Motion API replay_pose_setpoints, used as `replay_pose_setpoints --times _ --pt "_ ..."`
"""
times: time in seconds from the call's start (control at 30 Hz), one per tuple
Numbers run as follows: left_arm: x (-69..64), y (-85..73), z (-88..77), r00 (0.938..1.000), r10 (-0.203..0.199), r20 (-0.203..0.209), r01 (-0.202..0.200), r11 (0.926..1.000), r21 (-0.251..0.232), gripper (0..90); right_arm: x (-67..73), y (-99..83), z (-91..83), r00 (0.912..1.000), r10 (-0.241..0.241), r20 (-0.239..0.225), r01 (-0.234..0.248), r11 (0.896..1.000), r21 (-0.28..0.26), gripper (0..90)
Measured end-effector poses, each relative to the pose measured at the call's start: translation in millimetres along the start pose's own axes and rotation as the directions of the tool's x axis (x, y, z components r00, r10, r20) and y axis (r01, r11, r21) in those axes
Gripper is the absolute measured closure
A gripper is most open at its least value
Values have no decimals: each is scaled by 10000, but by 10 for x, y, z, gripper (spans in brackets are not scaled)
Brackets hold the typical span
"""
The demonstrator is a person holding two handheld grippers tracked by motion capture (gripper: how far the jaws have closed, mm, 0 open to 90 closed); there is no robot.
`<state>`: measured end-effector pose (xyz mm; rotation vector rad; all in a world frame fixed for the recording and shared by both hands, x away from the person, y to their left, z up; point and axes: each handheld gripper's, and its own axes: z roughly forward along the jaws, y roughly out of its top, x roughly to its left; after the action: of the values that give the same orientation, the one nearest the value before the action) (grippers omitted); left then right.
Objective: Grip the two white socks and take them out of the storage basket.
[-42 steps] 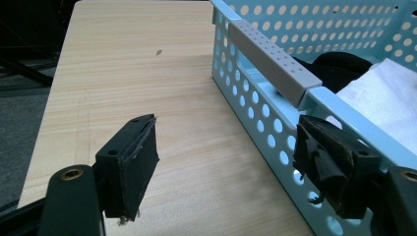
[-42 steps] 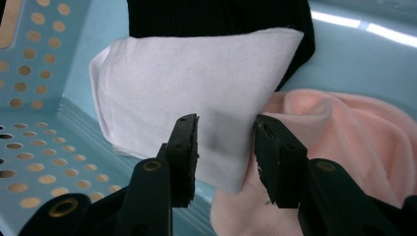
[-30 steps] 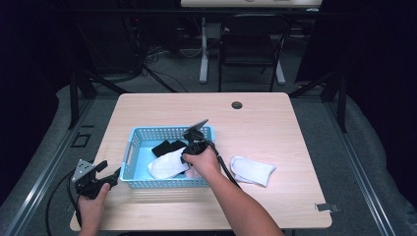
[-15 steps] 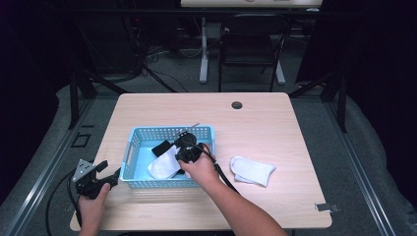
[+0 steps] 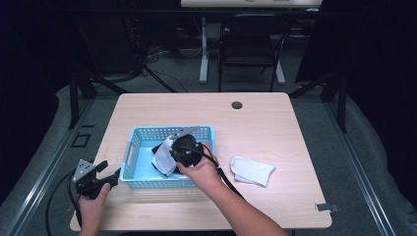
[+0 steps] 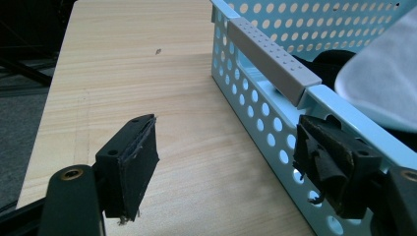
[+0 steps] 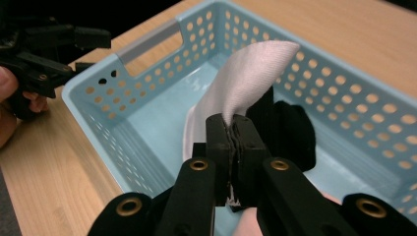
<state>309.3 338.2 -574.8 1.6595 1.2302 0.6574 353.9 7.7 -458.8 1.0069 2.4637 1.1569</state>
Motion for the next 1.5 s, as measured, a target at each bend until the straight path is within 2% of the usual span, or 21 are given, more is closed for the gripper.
replay_pose_setpoints --times 0.1,0.23,0.27,0.37,0.53,0.63,0.67,0.73,0.87,1.3,1.5 --pt "-4 2 -2 10000 33 -11 -32 10000 36 244 12 12 -149 10000 -69 13 70 9971 -752 874" --pt "-3 1 -1 10000 29 -20 -29 10000 47 244 29 -7 -282 9996 -161 236 196 9878 -1543 874" --pt "-3 1 -1 10000 29 -20 -29 10000 47 244 29 -7 -282 9996 -161 236 196 9878 -1543 874" --pt "-9 1 1 10000 54 -3 -54 10000 84 244 58 -30 -376 9974 -369 621 488 9779 -2035 875" --pt "-5 1 0 10000 78 -24 -77 9999 88 244 80 -44 -472 9978 -289 590 435 9635 -2641 876" --pt "-9 1 2 10000 49 -25 -49 10000 59 244 79 -50 -524 9992 -93 396 207 9550 -2960 876" --pt "-9 1 2 10000 49 -25 -49 10000 59 244 79 -50 -524 9992 -93 396 207 9550 -2960 876" --pt "-8 1 -1 10000 49 -18 -49 10000 62 244 66 -64 -574 9997 111 194 -42 9463 -3233 876" --pt "-10 1 1 10000 58 -19 -58 10000 69 244 36 -87 -619 9995 245 218 -156 9410 -3380 876" --pt "-11 1 0 10000 61 -23 -61 9999 81 244 -165 -173 -883 9959 469 778 -173 9386 -3445 876" --pt "-14 1 3 10000 77 -25 -76 9999 98 244 -271 -295 -1152 9921 662 1067 -237 9332 -3585 876"
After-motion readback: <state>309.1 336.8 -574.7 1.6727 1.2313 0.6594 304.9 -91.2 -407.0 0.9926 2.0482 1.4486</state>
